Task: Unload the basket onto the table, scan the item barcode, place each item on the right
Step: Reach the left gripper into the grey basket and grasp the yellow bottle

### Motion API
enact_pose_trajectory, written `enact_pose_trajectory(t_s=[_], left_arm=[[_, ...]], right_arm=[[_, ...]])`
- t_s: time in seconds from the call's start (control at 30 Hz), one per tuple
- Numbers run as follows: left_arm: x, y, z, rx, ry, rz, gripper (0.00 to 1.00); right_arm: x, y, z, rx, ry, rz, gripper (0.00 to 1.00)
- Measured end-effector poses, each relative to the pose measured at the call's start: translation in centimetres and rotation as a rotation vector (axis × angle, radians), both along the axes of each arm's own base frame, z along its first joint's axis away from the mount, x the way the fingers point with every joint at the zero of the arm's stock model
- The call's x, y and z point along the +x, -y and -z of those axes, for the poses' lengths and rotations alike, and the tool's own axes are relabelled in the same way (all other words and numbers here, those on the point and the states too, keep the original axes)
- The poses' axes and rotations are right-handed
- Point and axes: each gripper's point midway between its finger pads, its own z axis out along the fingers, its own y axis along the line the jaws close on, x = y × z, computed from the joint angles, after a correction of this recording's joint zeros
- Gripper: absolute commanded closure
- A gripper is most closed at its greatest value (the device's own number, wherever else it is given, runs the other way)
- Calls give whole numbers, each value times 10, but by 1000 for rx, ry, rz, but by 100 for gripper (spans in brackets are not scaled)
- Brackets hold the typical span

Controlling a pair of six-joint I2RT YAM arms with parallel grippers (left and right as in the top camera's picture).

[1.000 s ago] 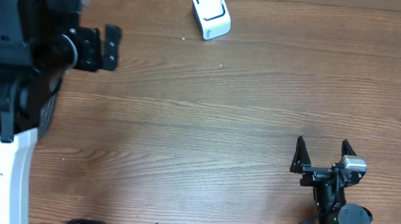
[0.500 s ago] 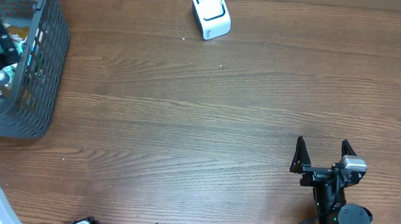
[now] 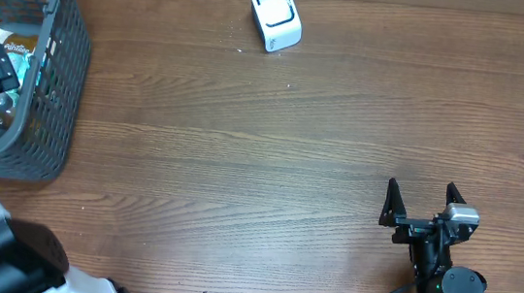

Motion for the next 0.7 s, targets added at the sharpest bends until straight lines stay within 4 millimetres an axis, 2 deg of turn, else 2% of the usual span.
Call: enact_pose_trajectory(t_s=[0.27,0.47,0.6,0.67,0.7], left_arm=[[6,-10,58,-80,-137,16,0],[10,-13,98,-135,-222,34,9],[9,-12,112,-161,-257,37,22],[9,-12,117,-168,-268,38,39],[9,-12,119,-171,-272,39,44]], right_arm=[[0,0,0,0,0,0,0],[0,0,0,0,0,0,0],[0,0,0,0,0,0,0],[0,0,0,0,0,0,0],[0,0,0,0,0,0,0]])
